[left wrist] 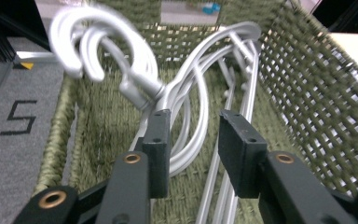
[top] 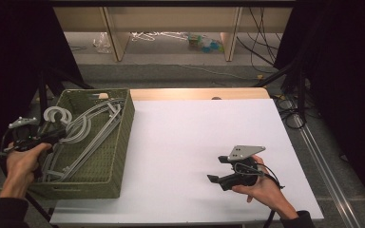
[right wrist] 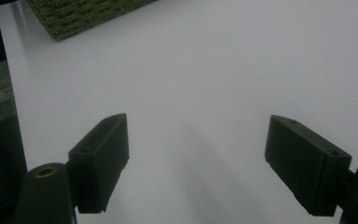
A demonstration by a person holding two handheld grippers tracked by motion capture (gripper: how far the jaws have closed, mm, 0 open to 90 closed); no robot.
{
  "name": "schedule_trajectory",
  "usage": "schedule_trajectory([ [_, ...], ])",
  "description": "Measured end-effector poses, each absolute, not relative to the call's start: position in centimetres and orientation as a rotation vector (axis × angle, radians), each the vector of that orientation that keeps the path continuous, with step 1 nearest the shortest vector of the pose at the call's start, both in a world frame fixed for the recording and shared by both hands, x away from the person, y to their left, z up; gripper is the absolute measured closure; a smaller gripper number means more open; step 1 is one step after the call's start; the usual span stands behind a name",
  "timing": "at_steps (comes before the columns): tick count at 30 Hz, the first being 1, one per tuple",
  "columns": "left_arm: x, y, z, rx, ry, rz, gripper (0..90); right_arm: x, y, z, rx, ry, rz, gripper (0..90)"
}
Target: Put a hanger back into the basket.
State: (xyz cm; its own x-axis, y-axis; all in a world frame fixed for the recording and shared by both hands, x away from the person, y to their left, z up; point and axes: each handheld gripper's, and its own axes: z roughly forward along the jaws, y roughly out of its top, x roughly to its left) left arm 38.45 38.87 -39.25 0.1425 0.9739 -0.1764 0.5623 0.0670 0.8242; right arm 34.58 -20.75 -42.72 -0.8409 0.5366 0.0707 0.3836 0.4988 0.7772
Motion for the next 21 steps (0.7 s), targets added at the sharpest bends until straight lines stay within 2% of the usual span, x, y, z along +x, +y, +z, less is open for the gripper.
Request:
schedule_trajectory([
  [6, 37.1, 37.5, -37.5, 1.583, 1.433, 0.664, 57.7, 34.6, -20.8, -42.7, 0.800, 2.548, 1.268, 22.5],
  [13, 35.7, 35.4, -36.4, 1.624, 1.265, 0.626, 44.9, 34.5, -20.7, -42.7, 0.798, 2.551, 1.258, 22.3],
  [21, 34.6, 33.4, -36.0, 1.586, 1.166, 0.581, 32.7, 34.6, -20.8, -42.7, 0.799, 2.546, 1.265, 22.1],
])
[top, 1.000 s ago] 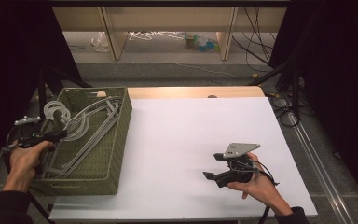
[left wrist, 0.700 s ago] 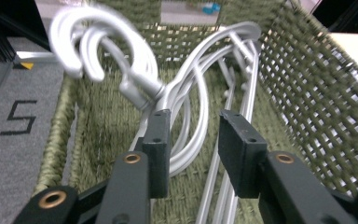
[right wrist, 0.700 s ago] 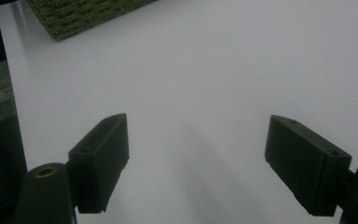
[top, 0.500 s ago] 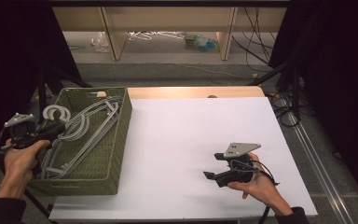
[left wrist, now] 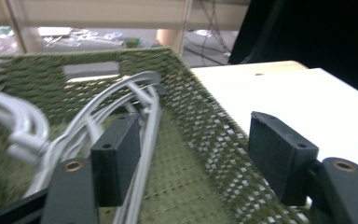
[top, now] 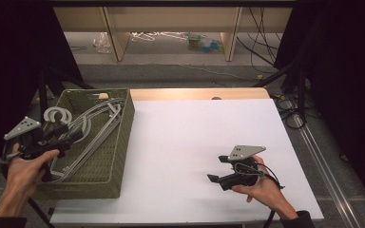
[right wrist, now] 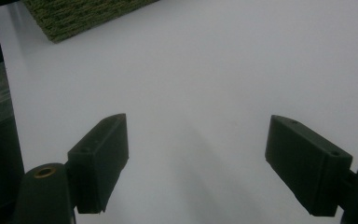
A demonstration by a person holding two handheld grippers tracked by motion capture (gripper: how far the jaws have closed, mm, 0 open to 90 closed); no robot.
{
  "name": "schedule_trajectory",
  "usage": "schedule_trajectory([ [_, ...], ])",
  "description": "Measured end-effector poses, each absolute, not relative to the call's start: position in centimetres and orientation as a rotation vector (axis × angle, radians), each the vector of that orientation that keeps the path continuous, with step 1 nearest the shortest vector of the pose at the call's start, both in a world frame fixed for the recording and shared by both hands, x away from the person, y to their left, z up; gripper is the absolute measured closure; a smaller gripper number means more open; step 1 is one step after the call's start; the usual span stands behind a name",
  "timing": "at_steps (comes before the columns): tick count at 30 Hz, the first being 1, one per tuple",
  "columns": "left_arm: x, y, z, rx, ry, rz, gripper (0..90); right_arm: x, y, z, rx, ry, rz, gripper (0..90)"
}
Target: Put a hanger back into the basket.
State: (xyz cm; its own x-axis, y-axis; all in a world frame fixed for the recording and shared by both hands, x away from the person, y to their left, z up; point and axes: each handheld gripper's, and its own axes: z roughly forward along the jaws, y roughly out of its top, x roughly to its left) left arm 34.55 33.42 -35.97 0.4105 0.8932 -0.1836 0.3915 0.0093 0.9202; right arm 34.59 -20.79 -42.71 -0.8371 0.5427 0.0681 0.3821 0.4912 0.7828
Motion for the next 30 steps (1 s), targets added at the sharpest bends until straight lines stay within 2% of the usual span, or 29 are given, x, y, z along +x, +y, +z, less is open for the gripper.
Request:
schedule_trajectory([
  [5, 33.9, 32.0, -35.8, 1.606, 1.125, 0.573, 26.6, 34.6, -20.8, -42.7, 0.806, 2.541, 1.263, 21.7],
  [9, 32.9, 30.8, -35.3, 1.576, 1.127, 0.554, 25.4, 34.6, -20.8, -42.7, 0.813, 2.536, 1.274, 21.5],
  [17, 30.7, 26.3, -35.9, 1.623, 1.023, 0.513, 19.7, 34.6, -20.9, -42.6, 0.831, 2.509, 1.285, 21.3],
  [22, 30.0, 23.1, -36.8, 1.683, 0.965, 0.562, 21.9, 34.3, -20.9, -42.5, 0.844, 2.472, 1.305, 20.8],
  [30, 28.3, 20.0, -38.6, 1.712, 0.843, 0.493, 20.7, 32.9, -21.6, -42.5, 0.897, 2.411, 1.371, 19.9],
])
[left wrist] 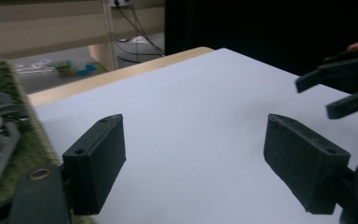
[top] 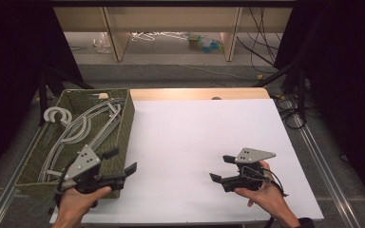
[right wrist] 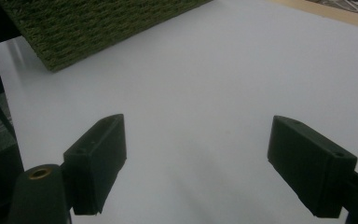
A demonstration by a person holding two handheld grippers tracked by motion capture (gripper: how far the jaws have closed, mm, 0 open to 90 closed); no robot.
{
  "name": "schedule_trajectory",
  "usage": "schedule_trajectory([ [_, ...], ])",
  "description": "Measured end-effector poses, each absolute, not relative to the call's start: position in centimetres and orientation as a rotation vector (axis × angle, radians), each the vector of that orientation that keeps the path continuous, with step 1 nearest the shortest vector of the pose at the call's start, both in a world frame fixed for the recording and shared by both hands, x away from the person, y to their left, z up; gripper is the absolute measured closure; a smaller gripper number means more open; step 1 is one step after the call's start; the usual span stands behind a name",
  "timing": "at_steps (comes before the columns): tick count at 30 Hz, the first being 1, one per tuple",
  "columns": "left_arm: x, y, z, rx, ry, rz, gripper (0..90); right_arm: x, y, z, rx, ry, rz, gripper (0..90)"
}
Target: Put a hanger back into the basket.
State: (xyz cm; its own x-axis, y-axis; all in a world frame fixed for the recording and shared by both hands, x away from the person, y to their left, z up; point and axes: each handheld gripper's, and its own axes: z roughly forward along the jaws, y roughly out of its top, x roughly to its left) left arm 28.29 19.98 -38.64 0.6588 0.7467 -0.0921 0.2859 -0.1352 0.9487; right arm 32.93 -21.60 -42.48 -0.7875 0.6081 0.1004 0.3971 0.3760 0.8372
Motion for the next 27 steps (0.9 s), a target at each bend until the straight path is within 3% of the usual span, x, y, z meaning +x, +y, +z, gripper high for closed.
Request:
schedule_trajectory([
  [10, 27.0, 18.4, -41.5, 1.743, 0.807, 0.491, 20.1, 31.4, -21.8, -43.2, 0.883, 2.399, 1.380, 18.9],
  [27, 27.0, 18.9, -42.3, 1.745, 0.777, 0.511, 16.7, 29.2, -22.5, -43.2, 0.864, 2.311, 1.413, 17.0],
])
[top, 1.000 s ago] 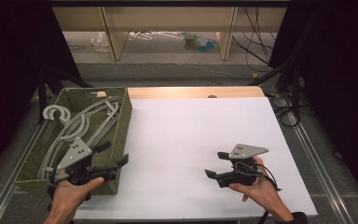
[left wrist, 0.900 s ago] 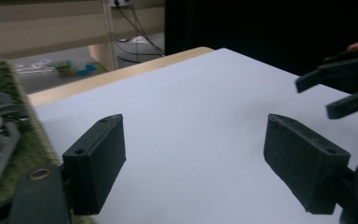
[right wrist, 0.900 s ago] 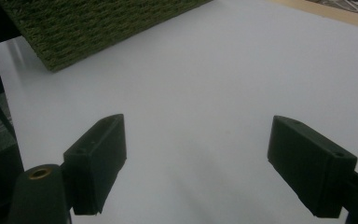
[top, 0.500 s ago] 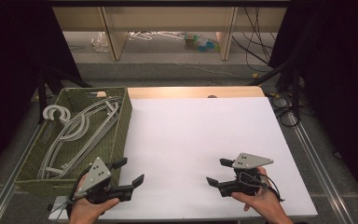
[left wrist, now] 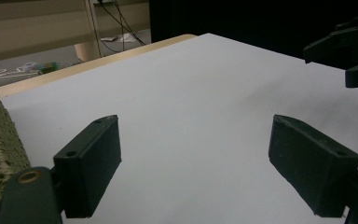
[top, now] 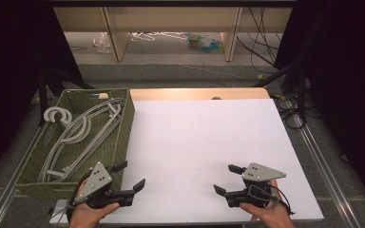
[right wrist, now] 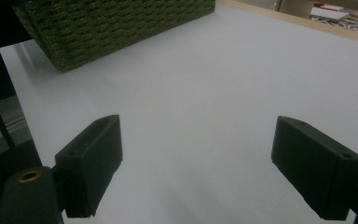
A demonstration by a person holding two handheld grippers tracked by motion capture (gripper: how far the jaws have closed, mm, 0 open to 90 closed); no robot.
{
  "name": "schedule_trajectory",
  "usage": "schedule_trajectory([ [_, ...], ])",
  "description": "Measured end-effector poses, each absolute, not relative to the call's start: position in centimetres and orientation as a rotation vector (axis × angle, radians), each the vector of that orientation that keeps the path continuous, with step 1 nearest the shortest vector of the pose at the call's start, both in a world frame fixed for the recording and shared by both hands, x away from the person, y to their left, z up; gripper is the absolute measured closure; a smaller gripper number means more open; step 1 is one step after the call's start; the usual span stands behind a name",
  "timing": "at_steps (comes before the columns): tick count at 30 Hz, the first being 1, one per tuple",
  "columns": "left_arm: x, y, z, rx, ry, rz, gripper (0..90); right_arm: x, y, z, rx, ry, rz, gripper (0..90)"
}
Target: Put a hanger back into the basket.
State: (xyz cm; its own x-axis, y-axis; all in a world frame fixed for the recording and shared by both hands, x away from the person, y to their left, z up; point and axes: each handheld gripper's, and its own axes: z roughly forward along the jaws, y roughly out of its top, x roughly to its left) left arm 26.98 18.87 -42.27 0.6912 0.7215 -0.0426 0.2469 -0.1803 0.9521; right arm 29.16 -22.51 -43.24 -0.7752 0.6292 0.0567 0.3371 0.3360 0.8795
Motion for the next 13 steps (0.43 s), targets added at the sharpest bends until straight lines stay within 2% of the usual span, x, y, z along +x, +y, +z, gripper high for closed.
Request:
schedule_trajectory([
  [13, 26.88, 18.74, -42.33, 1.734, 0.766, 0.512, 16.8, 29.28, -22.72, -43.20, 0.854, 2.269, 1.426, 16.7],
])
